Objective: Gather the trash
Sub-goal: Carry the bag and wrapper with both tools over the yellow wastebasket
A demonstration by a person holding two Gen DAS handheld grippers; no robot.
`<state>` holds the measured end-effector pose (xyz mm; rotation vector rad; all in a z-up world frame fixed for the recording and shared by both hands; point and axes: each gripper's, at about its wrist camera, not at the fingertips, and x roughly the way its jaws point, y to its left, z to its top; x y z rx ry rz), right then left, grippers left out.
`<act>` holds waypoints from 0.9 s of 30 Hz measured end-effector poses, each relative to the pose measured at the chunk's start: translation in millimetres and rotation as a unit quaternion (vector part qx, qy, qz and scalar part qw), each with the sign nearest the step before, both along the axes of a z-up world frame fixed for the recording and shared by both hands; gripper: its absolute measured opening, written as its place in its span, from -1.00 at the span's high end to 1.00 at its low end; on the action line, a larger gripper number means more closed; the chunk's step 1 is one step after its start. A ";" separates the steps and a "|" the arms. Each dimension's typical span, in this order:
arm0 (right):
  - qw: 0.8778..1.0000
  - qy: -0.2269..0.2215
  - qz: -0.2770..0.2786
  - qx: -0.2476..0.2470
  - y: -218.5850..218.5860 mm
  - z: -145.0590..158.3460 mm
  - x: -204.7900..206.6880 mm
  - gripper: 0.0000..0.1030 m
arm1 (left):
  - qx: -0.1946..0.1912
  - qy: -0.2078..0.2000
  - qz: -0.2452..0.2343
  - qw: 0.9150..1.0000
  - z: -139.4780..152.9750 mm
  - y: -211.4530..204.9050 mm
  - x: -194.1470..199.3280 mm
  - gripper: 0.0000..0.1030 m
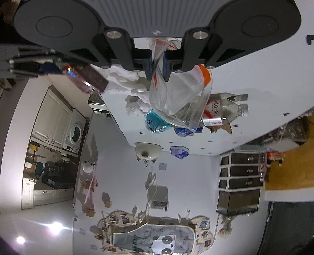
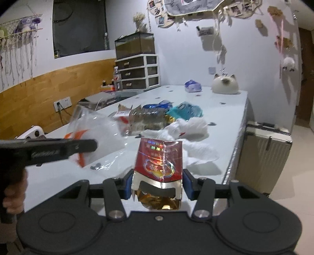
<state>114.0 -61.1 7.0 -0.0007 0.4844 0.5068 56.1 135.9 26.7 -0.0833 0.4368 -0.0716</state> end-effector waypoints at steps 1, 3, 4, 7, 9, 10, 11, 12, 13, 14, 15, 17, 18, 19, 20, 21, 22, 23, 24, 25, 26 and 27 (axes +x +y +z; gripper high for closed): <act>1.000 -0.003 -0.004 0.001 -3.5 1.4 -2.4 0.02 | 0.006 -0.002 0.001 1.000 1.7 -3.8 -4.3 0.81; 1.000 -0.009 -0.014 0.000 -10.9 4.2 -7.0 0.02 | 0.015 -0.005 0.002 1.000 4.8 -11.9 -12.5 0.81; 1.000 -0.013 -0.019 0.000 -14.8 5.3 -8.9 0.02 | 0.017 -0.006 0.001 1.000 6.3 -16.0 -16.8 0.81; 0.999 -0.021 -0.036 -0.001 -27.7 8.2 -17.1 0.02 | 0.023 -0.010 0.001 1.000 9.5 -26.4 -26.1 0.81; 0.999 -0.026 -0.045 0.003 -37.0 9.8 -23.4 0.02 | 0.026 -0.016 -0.002 1.000 11.5 -35.0 -32.8 0.81; 0.998 -0.029 -0.049 0.004 -42.3 10.3 -27.2 0.02 | 0.028 -0.019 -0.004 0.999 12.5 -39.0 -35.8 0.81; 0.998 -0.032 -0.053 0.005 -47.7 11.0 -31.0 0.02 | 0.031 -0.022 -0.004 0.999 13.7 -43.5 -37.4 0.81; 0.998 -0.035 -0.058 0.006 -52.9 11.7 -34.8 0.02 | 0.034 -0.026 -0.006 0.999 14.4 -48.7 -40.1 0.81; 0.997 -0.037 -0.063 0.007 -58.6 12.1 -38.3 0.02 | 0.035 -0.028 -0.007 0.999 14.9 -53.6 -42.1 0.81; 0.997 -0.039 -0.069 0.008 -64.1 12.1 -41.5 0.02 | 0.036 -0.030 -0.010 0.999 15.0 -59.0 -43.6 0.81; 0.996 -0.040 -0.074 0.008 -69.1 12.0 -44.5 0.02 | 0.036 -0.031 -0.012 0.999 15.1 -64.5 -45.0 0.81; 0.995 -0.044 -0.085 0.008 -80.1 11.3 -52.0 0.02 | 0.037 -0.032 -0.017 0.999 14.3 -75.0 -47.0 0.81; 0.995 -0.045 -0.091 0.008 -85.3 10.9 -54.7 0.02 | 0.038 -0.033 -0.021 0.999 13.3 -81.2 -48.1 0.81; 0.994 -0.046 -0.097 0.008 -90.8 10.5 -57.1 0.02 | 0.038 -0.033 -0.024 0.998 12.6 -86.7 -48.5 0.81; 0.994 -0.047 -0.103 0.009 -96.7 10.0 -59.9 0.02 | 0.037 -0.032 -0.029 0.998 11.6 -92.9 -48.5 0.81; 0.993 -0.048 -0.110 0.009 -102.5 9.8 -62.3 0.01 | 0.036 -0.032 -0.035 0.998 10.8 -99.0 -48.5 0.81; 0.992 -0.049 -0.117 0.008 -108.5 9.6 -65.2 0.02 | 0.036 -0.031 -0.041 0.998 9.7 -105.6 -48.9 0.81; 0.991 -0.051 -0.125 0.007 -114.8 9.3 -68.3 0.02 | 0.036 -0.031 -0.045 0.998 8.9 -110.2 -49.0 0.81; 0.990 -0.051 -0.133 0.006 -121.7 9.3 -71.1 0.02 | 0.037 -0.032 -0.050 0.998 8.1 -116.4 -49.1 0.81; 0.989 -0.052 -0.142 0.005 -127.8 9.0 -74.2 0.02 | 0.037 -0.033 -0.055 0.997 7.5 -121.2 -49.3 0.81; 0.987 -0.052 -0.151 0.004 -134.8 8.7 -77.2 0.02 | 0.036 -0.034 -0.061 0.997 7.3 -127.8 -49.3 0.81; 0.986 -0.053 -0.160 0.004 -141.9 8.6 -79.9 0.02 | 0.035 -0.034 -0.067 0.997 7.5 -132.9 -48.9 0.81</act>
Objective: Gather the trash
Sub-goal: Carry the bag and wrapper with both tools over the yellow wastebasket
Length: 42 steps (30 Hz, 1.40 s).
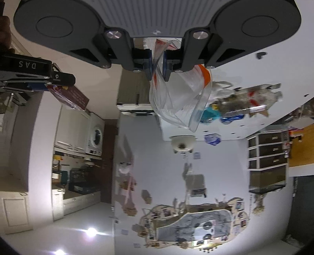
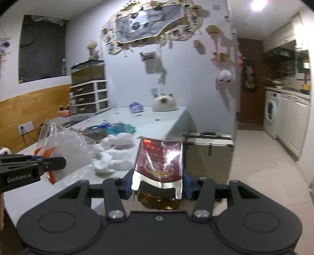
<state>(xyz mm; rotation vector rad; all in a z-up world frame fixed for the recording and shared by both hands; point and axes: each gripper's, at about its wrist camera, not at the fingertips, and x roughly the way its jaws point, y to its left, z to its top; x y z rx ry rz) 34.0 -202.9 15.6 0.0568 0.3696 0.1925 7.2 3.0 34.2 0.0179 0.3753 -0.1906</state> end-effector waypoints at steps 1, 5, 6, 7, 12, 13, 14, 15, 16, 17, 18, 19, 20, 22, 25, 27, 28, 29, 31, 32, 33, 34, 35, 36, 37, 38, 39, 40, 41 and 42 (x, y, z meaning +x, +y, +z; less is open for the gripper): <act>1.000 0.000 -0.008 0.000 -6.0 -0.6 -2.5 0.02 | -0.001 0.000 -0.006 1.000 -0.3 -5.5 0.4 0.81; 0.999 0.000 -0.040 -0.002 -32.4 -2.0 -9.4 0.01 | -0.003 -0.006 -0.030 1.000 -1.7 -31.8 2.3 0.81; 0.999 0.000 -0.047 -0.002 -38.1 -2.2 -10.2 0.01 | -0.004 -0.007 -0.038 0.999 -2.3 -39.5 3.6 0.81; 0.999 0.001 -0.054 -0.001 -44.8 -2.7 -10.8 0.01 | -0.005 -0.008 -0.045 0.999 -2.6 -45.8 5.0 0.81; 0.996 0.004 -0.085 0.001 -73.7 -8.5 -11.3 0.01 | -0.007 -0.007 -0.067 0.998 -6.5 -81.5 17.5 0.81; 0.996 0.006 -0.091 0.002 -79.0 -10.5 -10.5 0.01 | -0.009 -0.005 -0.071 0.997 -8.1 -87.5 19.8 0.81; 0.995 0.008 -0.097 0.003 -85.3 -13.2 -9.1 0.02 | -0.010 -0.001 -0.077 0.997 -11.1 -95.7 23.2 0.81; 0.995 0.011 -0.103 0.005 -91.2 -15.4 -6.9 0.02 | -0.011 0.001 -0.080 0.997 -13.7 -102.1 26.4 0.81; 0.994 0.013 -0.108 0.009 -97.7 -18.8 -5.1 0.02 | -0.011 0.004 -0.084 0.996 -17.1 -110.0 30.6 0.81; 0.993 0.017 -0.113 0.013 -104.4 -22.6 -1.9 0.01 | -0.011 0.005 -0.086 0.996 -20.0 -115.3 33.5 0.81; 0.993 0.022 -0.119 0.018 -111.8 -26.7 2.5 0.02 | -0.013 0.009 -0.090 0.996 -24.0 -123.8 38.9 0.81; 0.992 0.025 -0.122 0.022 -117.8 -31.0 7.0 0.01 | -0.016 0.013 -0.092 0.996 -27.5 -130.7 43.3 0.81; 0.991 0.028 -0.126 0.027 -124.7 -36.0 11.6 0.02 | -0.019 0.017 -0.094 0.995 -31.7 -138.2 48.4 0.81; 0.989 0.039 -0.136 0.040 -137.9 -47.7 25.0 0.02 | -0.023 0.027 -0.100 0.994 -42.5 -153.3 58.6 0.81; 0.986 0.059 -0.141 0.061 -152.0 -67.9 48.9 0.02 | -0.029 0.048 -0.109 0.993 -65.7 -177.7 78.2 0.81; 0.984 0.075 -0.146 0.068 -158.7 -83.6 66.1 0.02 | -0.026 0.063 -0.108 0.992 -80.9 -190.2 95.7 0.81; 0.983 0.084 -0.149 0.072 -162.4 -92.4 76.5 0.02 | -0.024 0.072 -0.107 0.991 -88.0 -195.0 104.6 0.81; 0.981 0.094 -0.151 0.078 -166.2 -101.1 86.5 0.02 | -0.020 0.085 -0.105 0.991 -97.5 -201.8 117.0 0.81; 0.978 0.112 -0.155 0.089 -173.1 -117.8 104.4 0.02 | -0.017 0.102 -0.102 0.989 -110.6 -210.0 136.0 0.81; 0.976 0.121 -0.157 0.093 -176.1 -126.7 114.9 0.02 | -0.017 0.111 -0.099 0.989 -117.8 -214.0 149.1 0.81; 0.974 0.127 -0.159 0.097 -177.9 -134.1 123.8 0.02 | -0.017 0.117 -0.096 0.988 -124.0 -217.2 159.3 0.81; 0.972 0.134 -0.162 0.102 -180.4 -142.4 134.1 0.02 | -0.018 0.124 -0.093 0.988 -129.5 -219.9 170.1 0.81; 0.970 0.141 -0.164 0.110 -183.4 -151.1 144.5 0.02 | -0.021 0.131 -0.090 0.987 -135.7 -222.4 183.1 0.81; 0.968 0.148 -0.164 0.118 -186.2 -159.9 153.0 0.02 | -0.024 0.139 -0.089 0.986 -143.1 -226.1 197.4 0.81; 0.966 0.155 -0.166 0.127 -189.2 -168.4 162.6 0.02 | -0.024 0.145 -0.090 0.985 -150.5 -229.9 211.0 0.81; 0.963 0.163 -0.167 0.135 -191.5 -178.9 173.6 0.02 | -0.023 0.153 -0.090 0.984 -157.6 -233.9 223.8 0.81; 0.960 0.170 -0.169 0.142 -194.3 -188.2 183.2 0.02 | -0.021 0.160 -0.090 0.983 -164.4 -238.2 236.0 0.81; 0.958 0.178 -0.172 0.149 -198.2 -197.5 193.2 0.02 | -0.020 0.165 -0.089 0.982 -168.8 -240.2 246.6 0.81; 0.954 0.186 -0.175 0.158 -201.9 -209.2 204.1 0.02 | -0.020 0.172 -0.089 0.981 -176.1 -244.1 257.9 0.81; 0.950 0.193 -0.178 0.166 -205.8 -219.3 212.4 0.02 | -0.021 0.180 -0.089 0.980 -185.9 -247.3 271.4 0.81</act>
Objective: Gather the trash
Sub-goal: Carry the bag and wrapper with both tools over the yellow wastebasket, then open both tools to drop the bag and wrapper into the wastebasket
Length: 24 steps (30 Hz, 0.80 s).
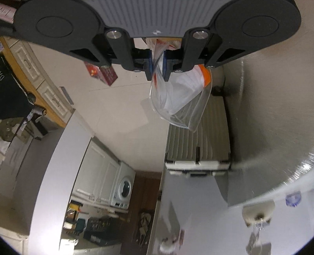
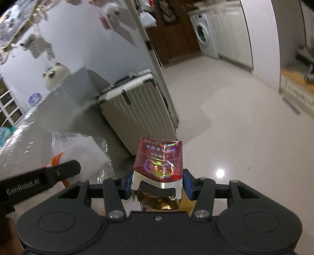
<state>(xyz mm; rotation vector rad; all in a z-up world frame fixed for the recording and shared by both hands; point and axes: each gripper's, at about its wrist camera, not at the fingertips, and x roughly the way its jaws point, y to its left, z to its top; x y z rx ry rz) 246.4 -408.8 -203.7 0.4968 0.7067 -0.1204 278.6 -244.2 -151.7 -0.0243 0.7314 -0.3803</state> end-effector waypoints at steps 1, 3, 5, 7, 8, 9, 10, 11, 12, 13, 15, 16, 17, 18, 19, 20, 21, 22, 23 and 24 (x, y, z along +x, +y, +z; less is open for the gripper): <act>1.000 0.007 -0.005 0.010 -4.2 -10.6 8.9 0.02 | 0.001 0.008 -0.001 1.000 -9.5 -2.0 10.7 0.81; 0.999 0.025 -0.012 0.032 -12.1 -34.6 26.2 0.02 | 0.005 0.028 -0.005 1.000 -29.4 -5.6 28.6 0.81; 0.997 0.047 -0.015 0.052 -18.3 -58.6 42.3 0.02 | 0.015 0.053 -0.015 0.998 -55.5 -7.8 47.9 0.81; 0.996 0.069 -0.012 0.058 -21.2 -78.3 55.5 0.02 | 0.017 0.077 -0.022 0.997 -79.2 -8.8 61.0 0.81; 0.995 0.082 -0.008 0.060 -21.7 -89.2 63.3 0.02 | 0.019 0.091 -0.027 0.995 -91.4 -8.5 68.2 0.81; 0.994 0.093 -0.002 0.064 -21.4 -97.7 69.3 0.02 | 0.023 0.103 -0.034 0.994 -105.0 -8.4 74.7 0.81; 0.992 0.104 0.006 0.071 -23.1 -107.0 73.6 0.02 | 0.026 0.114 -0.038 0.992 -118.0 -6.9 79.7 0.81; 0.990 0.116 0.013 0.078 -23.4 -116.3 79.6 0.02 | 0.027 0.124 -0.038 0.991 -127.5 -4.2 83.0 0.81; 0.988 0.130 0.017 0.083 -24.3 -125.7 85.7 0.02 | 0.025 0.137 -0.039 0.990 -139.1 -1.0 86.4 0.81; 0.986 0.145 0.020 0.082 -22.8 -134.1 91.3 0.02 | 0.022 0.150 -0.039 0.988 -150.2 2.4 89.7 0.81; 0.982 0.172 0.029 0.074 -18.6 -147.5 101.6 0.01 | 0.023 0.169 -0.036 0.985 -168.9 7.9 92.9 0.81; 0.980 0.184 0.034 0.070 -15.8 -152.8 106.5 0.01 | 0.024 0.176 -0.034 0.983 -176.3 9.1 94.0 0.81; 0.977 0.196 0.041 0.069 -12.0 -159.2 111.0 0.01 | 0.027 0.187 -0.033 0.982 -184.5 8.7 97.0 0.81; 0.975 0.205 0.046 0.071 -10.2 -165.0 115.8 0.01 | 0.028 0.194 -0.034 0.980 -189.1 9.0 98.5 0.81; 0.973 0.212 0.050 0.074 -7.6 -170.0 119.0 0.01 | 0.029 0.199 -0.037 0.979 -193.0 8.5 99.9 0.81; 0.971 0.218 0.053 0.078 -4.3 -175.3 123.1 0.01 | 0.029 0.203 -0.040 0.978 -196.3 8.2 100.5 0.81; 0.969 0.225 0.056 0.081 -0.7 -179.8 125.8 0.01 | 0.030 0.205 -0.041 0.977 -199.3 8.0 101.7 0.81; 0.968 0.231 0.059 0.082 0.0 -184.1 126.6 0.01 | 0.032 0.207 -0.042 0.977 -202.3 7.1 103.6 0.81; 0.966 0.237 0.058 0.083 2.5 -188.1 129.1 0.01 | 0.034 0.211 -0.041 0.976 -206.4 7.8 105.9 0.81; 0.965 0.241 0.056 0.086 2.8 -192.0 131.3 0.01 | 0.038 0.214 -0.041 0.975 -210.8 8.3 107.7 0.81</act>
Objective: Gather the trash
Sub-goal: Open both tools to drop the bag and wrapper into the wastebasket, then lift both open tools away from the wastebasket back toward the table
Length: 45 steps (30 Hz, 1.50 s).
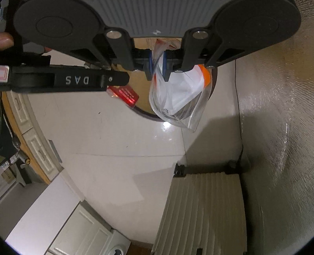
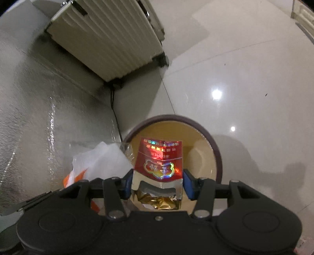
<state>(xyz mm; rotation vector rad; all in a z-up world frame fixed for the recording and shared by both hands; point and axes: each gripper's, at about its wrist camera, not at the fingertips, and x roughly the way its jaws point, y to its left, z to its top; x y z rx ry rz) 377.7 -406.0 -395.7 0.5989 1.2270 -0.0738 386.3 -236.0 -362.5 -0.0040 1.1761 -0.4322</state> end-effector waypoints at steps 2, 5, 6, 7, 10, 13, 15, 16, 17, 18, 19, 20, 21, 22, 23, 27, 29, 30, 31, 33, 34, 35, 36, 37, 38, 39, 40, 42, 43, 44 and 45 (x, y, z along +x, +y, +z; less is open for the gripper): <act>1.000 0.009 -0.008 0.008 -1.4 -6.7 3.1 0.00 | 0.007 0.008 -0.001 1.000 -9.1 -1.1 1.2 0.81; 1.000 0.013 -0.011 0.010 -4.0 -12.1 8.0 0.00 | 0.017 0.020 -0.002 1.000 -21.0 -2.8 4.2 0.81; 1.000 0.012 -0.010 0.009 -3.5 -12.8 9.1 -0.01 | 0.020 0.023 -0.004 1.000 -24.3 -3.5 5.1 0.81; 1.000 0.013 -0.009 0.009 -3.2 -13.8 10.0 -0.01 | 0.022 0.025 -0.005 0.999 -25.8 -5.2 5.3 0.81; 1.000 0.012 -0.014 0.013 -6.2 -16.6 7.8 -0.05 | 0.021 0.024 -0.010 0.999 -29.1 -9.6 5.7 0.81; 1.000 0.022 -0.018 0.007 -9.3 -20.3 6.6 -0.14 | 0.019 0.024 -0.009 0.999 -31.3 -12.1 7.5 0.76; 0.999 0.025 -0.022 0.002 -12.1 -19.7 3.5 -0.18 | 0.024 0.028 -0.003 0.999 -33.6 -12.3 10.2 0.64; 0.999 0.024 -0.024 0.001 -13.5 -18.6 1.4 -0.20 | 0.023 0.031 -0.001 0.999 -34.4 -11.6 10.9 0.60; 0.999 0.022 -0.026 0.001 -15.2 -17.3 -0.2 -0.24 | 0.022 0.032 0.000 0.999 -34.9 -11.0 11.6 0.53; 0.999 0.021 -0.026 0.001 -14.8 -18.6 2.3 -0.26 | 0.021 0.034 0.001 0.999 -35.2 -10.7 11.9 0.44; 0.999 0.020 -0.025 0.002 -15.1 -18.6 2.1 -0.28 | 0.022 0.035 0.001 0.999 -35.0 -10.3 12.0 0.38; 1.000 0.020 -0.023 0.005 -14.9 -18.1 1.4 -0.31 | 0.022 0.035 0.002 0.999 -34.8 -10.0 11.8 0.24; 1.000 0.020 -0.021 0.007 -14.4 -18.1 0.8 -0.33 | 0.024 0.035 0.003 0.999 -35.1 -10.1 11.6 0.12; 1.000 0.020 -0.019 0.007 -12.5 -19.2 2.6 -0.37 | 0.026 0.035 0.003 0.999 -34.9 -11.1 11.7 0.06; 1.000 0.021 -0.017 0.006 -11.7 -19.2 2.5 -0.41 | 0.028 0.035 0.003 0.999 -34.6 -11.1 11.5 -0.03; 1.000 0.019 -0.009 -0.003 -10.9 -17.7 2.6 -0.48 | 0.041 0.039 0.006 0.998 -34.7 -9.0 11.5 -0.51; 1.000 0.020 -0.003 -0.003 -10.7 -17.9 1.3 -0.50 | 0.048 0.038 0.008 0.998 -34.8 -8.1 10.9 -0.54; 1.000 0.022 0.002 -0.005 -9.8 -18.8 1.7 -0.50 | 0.051 0.041 0.009 0.998 -35.1 -7.7 10.8 -0.54; 1.000 0.023 0.009 -0.009 -8.7 -18.8 1.2 -0.50 | 0.052 0.044 0.010 0.998 -35.4 -7.8 10.8 -0.54; 0.999 0.025 0.021 -0.021 -6.8 -18.7 0.9 -0.51 | 0.058 0.049 0.008 0.997 -36.1 -7.8 10.5 -0.54; 0.999 0.025 0.025 -0.025 -6.7 -18.8 0.7 -0.51 | 0.062 0.050 0.007 0.997 -36.2 -7.7 10.2 -0.55; 0.999 0.024 0.027 -0.027 -7.3 -17.8 -0.3 -0.51 | 0.065 0.050 0.006 0.997 -35.7 -7.9 9.5 -0.58; 0.999 0.023 0.029 -0.029 -8.5 -18.1 -0.4 -0.52 | 0.067 0.050 0.005 0.996 -35.2 -7.3 8.5 -0.59; 0.999 0.022 0.029 -0.031 -9.5 -17.9 -0.6 -0.53 | 0.069 0.049 0.005 0.996 -34.6 -6.6 7.7 -0.59; 0.999 0.021 0.031 -0.034 -10.7 -16.8 -2.2 -0.57 | 0.072 0.048 0.004 0.996 -33.6 -6.3 6.7 -0.60; 0.999 0.020 0.032 -0.036 -11.7 -16.2 -4.0 -0.60 | 0.076 0.047 0.004 0.996 -33.0 -5.9 5.8 -0.61; 0.999 0.020 0.033 -0.038 -12.7 -15.6 -6.4 -0.62 | 0.079 0.047 0.005 0.996 -32.5 -5.1 5.0 -0.62; 0.998 0.023 0.035 -0.046 -14.1 -15.1 -10.9 -0.74 | 0.082 0.048 0.007 0.995 -31.1 -3.6 3.7 -0.68; 0.998 0.025 0.037 -0.051 -14.4 -14.9 -12.8 -0.76 | 0.081 0.048 0.011 0.996 -30.0 -2.3 2.7 -0.70; 0.997 0.027 0.038 -0.056 -15.0 -14.8 -14.6 -0.82 | 0.080 0.050 0.013 0.996 -29.5 -1.6 1.3 -0.74; 0.997 0.027 0.037 -0.060 -16.0 -14.1 -16.6 -0.87 | 0.079 0.053 0.015 0.995 -29.1 -0.7 0.0 -0.76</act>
